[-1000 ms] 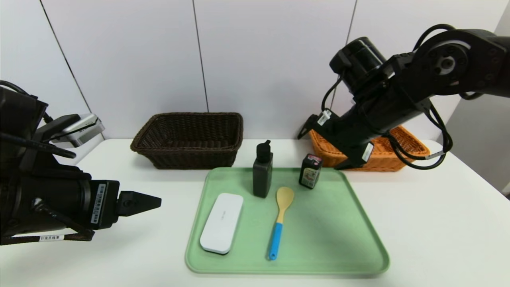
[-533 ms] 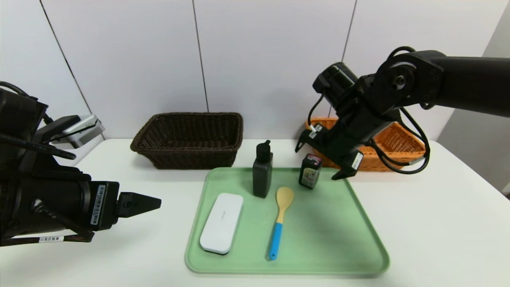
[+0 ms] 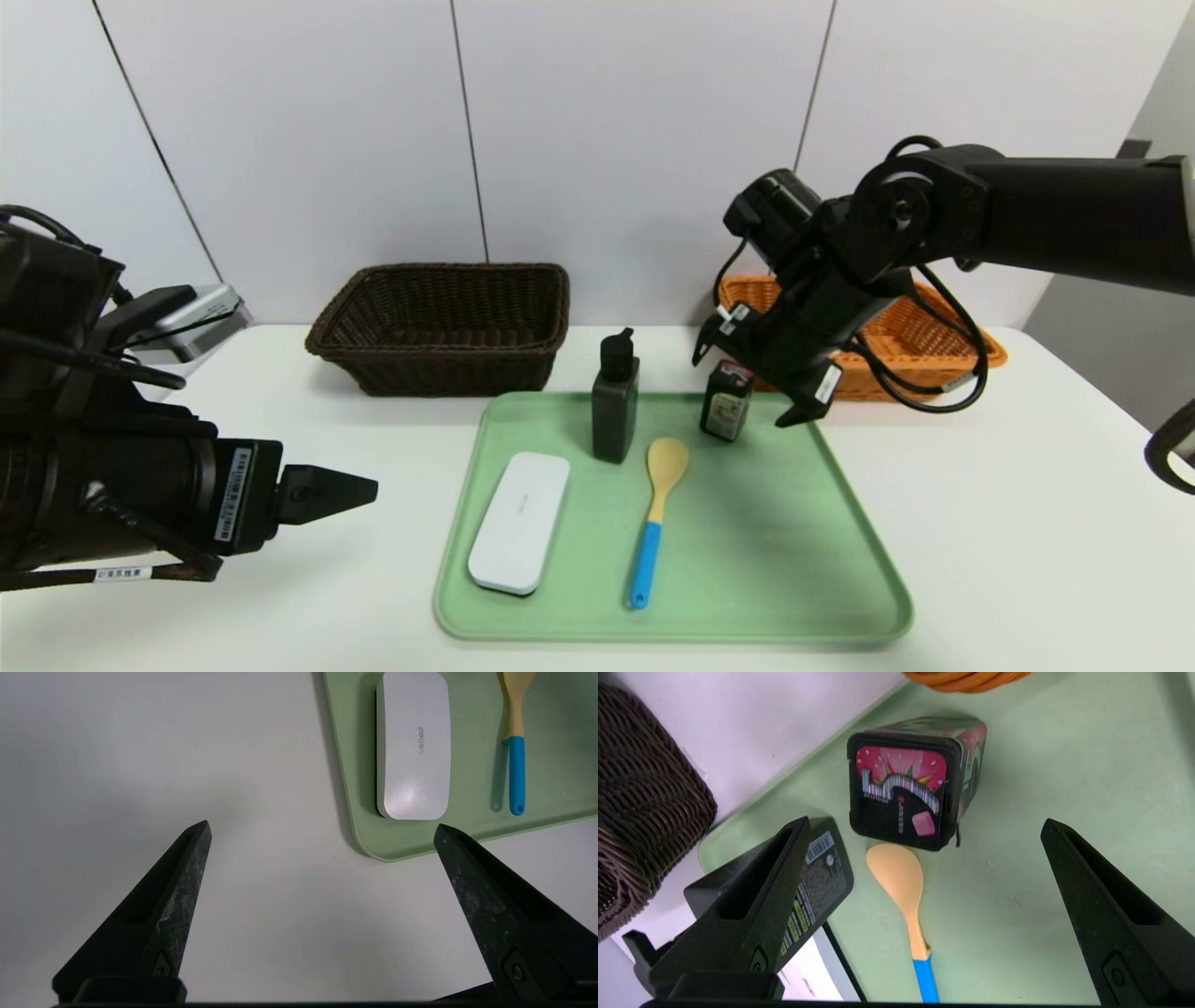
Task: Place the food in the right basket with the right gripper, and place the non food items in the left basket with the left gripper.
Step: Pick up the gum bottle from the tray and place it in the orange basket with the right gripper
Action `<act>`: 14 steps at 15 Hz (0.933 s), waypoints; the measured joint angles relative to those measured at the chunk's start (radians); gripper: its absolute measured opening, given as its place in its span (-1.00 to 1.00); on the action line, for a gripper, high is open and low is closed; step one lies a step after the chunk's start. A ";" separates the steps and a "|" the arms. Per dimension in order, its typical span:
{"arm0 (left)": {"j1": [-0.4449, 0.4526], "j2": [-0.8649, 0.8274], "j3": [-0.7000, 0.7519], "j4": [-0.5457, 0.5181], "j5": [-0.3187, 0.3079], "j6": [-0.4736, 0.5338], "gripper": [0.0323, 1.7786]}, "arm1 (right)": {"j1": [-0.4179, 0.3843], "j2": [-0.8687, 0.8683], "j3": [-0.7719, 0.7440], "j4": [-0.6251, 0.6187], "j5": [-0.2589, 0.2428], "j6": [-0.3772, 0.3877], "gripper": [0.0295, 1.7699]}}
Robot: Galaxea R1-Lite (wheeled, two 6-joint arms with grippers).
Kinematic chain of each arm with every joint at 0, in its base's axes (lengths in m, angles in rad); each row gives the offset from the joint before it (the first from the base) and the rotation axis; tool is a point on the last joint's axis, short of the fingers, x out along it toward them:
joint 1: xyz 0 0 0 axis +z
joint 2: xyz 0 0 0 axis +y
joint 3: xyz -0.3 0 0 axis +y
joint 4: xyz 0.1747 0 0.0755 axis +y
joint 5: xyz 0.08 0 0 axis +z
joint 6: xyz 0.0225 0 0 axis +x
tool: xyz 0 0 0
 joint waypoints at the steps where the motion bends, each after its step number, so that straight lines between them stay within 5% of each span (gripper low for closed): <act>1: -0.003 0.000 0.004 0.000 0.000 -0.001 0.90 | -0.003 0.004 0.000 -0.013 -0.016 -0.002 0.92; 14: -0.008 0.000 0.029 -0.001 -0.011 -0.001 0.90 | -0.022 0.057 0.000 -0.042 -0.014 -0.005 0.92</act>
